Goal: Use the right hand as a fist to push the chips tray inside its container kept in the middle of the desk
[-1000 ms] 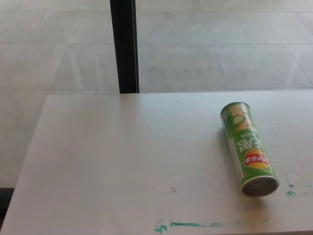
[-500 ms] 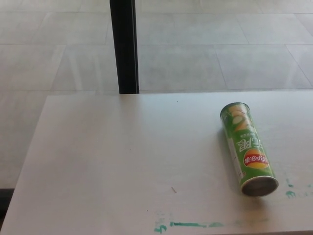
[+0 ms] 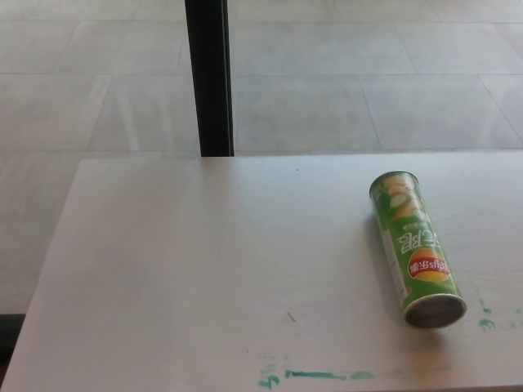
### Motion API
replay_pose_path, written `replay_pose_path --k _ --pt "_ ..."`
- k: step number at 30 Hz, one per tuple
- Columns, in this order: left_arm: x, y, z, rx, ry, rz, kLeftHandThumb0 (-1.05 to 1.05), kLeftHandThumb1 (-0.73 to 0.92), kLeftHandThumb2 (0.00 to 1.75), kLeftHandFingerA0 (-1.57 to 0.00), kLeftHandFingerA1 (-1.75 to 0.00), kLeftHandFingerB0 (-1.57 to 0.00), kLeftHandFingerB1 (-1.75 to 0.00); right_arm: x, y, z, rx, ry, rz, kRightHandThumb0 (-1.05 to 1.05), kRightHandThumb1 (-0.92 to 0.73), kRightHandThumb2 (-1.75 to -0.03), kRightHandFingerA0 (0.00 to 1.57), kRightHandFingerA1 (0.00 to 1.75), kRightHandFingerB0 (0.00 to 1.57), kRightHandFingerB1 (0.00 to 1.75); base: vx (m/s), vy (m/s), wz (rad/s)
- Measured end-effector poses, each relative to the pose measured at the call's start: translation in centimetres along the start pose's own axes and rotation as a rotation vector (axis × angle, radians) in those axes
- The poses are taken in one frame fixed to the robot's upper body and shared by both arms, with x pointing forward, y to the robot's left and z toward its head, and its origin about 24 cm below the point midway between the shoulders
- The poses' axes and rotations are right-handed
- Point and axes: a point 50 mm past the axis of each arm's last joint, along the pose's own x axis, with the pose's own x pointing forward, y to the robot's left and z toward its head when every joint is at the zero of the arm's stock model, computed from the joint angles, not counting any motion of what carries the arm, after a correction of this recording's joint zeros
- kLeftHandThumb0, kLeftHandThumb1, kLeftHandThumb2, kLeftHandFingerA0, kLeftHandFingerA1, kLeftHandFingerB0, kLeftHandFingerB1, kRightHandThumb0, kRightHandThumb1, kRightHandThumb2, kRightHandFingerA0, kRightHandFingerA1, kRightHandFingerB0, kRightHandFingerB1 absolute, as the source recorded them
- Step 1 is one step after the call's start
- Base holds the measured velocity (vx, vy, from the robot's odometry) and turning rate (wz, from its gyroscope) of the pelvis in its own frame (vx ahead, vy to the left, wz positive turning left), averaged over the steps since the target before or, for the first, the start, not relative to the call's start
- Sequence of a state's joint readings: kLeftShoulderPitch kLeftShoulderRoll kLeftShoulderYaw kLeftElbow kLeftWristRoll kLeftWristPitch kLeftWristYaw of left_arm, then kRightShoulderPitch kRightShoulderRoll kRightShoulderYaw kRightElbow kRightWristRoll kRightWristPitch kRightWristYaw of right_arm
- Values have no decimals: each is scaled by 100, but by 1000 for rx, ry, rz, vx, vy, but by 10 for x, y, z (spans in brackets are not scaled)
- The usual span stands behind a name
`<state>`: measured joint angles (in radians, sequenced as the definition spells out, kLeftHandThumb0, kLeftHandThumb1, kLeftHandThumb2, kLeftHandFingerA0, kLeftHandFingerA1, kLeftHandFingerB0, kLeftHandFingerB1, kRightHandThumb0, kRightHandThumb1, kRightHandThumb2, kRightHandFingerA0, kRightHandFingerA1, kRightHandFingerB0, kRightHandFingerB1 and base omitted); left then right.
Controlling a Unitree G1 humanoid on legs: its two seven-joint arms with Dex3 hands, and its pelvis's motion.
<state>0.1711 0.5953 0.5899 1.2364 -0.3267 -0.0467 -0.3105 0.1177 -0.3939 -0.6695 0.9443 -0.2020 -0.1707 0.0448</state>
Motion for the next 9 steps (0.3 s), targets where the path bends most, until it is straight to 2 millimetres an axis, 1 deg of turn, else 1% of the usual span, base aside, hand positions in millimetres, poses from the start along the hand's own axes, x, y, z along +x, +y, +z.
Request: replay_pose_path --k 1,2,3,4,5,6,7,9 --pt "1 -1 1 2 -3 -3 -45 32 173 -37 -110 -15 -85 0 1 0 2 -3 2 -57 -76 -63 73 80 48 47 0 0 0" --pt "2 -4 3 7 -7 -11 -45 32 173 -37 -110 -15 -85 0 2 1 7 -10 8 -57 -76 -63 73 80 48 47 0 0 0" --pt "2 -5 4 6 -11 -15 -33 66 144 -39 -88 -14 -72 0 3 1 2 -14 17 -57 -76 -62 75 81 50 46 0 0 0" --pt "3 -6 6 5 -15 -20 -53 30 172 -34 -106 -14 -84 0 5 2 -5 -17 27 -55 -74 -62 78 86 52 47 0 0 0" --pt "3 -7 6 4 -17 -23 -51 31 173 -35 -107 -14 -84 0 8 2 -12 -20 38 -55 -74 -62 79 80 54 47 0 0 0" --pt "3 -7 6 3 -17 -25 -51 31 173 -35 -107 -14 -84 1 9 3 -14 -23 44 -55 -74 -62 79 80 54 47 0 0 0" --pt "3 -7 6 1 -17 -26 -43 68 148 -27 -85 0 -68 1 11 4 -17 -28 51 -55 -74 -62 78 80 54 47 0 0 0" --pt "3 -7 5 0 -16 -26 -43 67 146 -25 -83 0 -67 1 12 5 -22 -34 58 -56 -73 -62 79 83 53 47 0 0 0"
